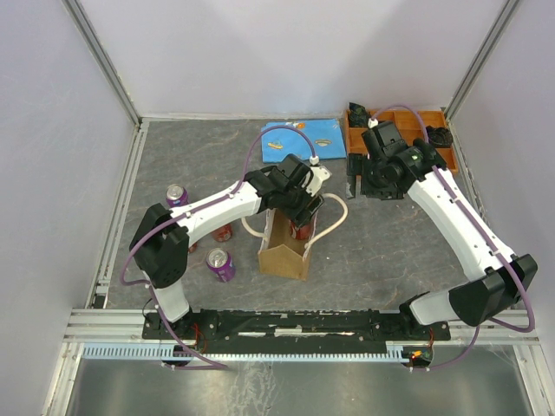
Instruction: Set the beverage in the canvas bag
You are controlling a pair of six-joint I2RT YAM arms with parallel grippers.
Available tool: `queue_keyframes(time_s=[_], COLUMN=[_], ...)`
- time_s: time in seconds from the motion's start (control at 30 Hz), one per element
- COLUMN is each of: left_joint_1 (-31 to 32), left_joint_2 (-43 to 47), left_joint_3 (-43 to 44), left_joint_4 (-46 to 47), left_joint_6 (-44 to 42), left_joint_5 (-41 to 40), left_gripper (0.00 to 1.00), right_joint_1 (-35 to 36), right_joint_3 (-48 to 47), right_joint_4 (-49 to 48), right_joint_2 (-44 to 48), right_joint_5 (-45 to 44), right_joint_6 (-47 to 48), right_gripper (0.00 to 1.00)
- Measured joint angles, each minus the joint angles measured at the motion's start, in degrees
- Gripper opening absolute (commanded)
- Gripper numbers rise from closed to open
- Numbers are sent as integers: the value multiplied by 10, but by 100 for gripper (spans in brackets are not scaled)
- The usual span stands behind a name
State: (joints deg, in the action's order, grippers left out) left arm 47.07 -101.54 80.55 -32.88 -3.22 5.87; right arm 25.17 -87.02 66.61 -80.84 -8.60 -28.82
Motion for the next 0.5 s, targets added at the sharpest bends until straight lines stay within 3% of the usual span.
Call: queue_keyframes(time_s=[0.5], left_joint_1=[1], left_joint_2=[0], left_joint_3=[2], left_joint_4=[38], left_joint_6=[3], left_joint_5=[-36], left_gripper=[3], right_joint_1=[-1], right_joint_3=[3], right_joint_4=[-2], right_joint_2=[-6], right_joint_5=[10], right_joint_6=[0], right_gripper=[92])
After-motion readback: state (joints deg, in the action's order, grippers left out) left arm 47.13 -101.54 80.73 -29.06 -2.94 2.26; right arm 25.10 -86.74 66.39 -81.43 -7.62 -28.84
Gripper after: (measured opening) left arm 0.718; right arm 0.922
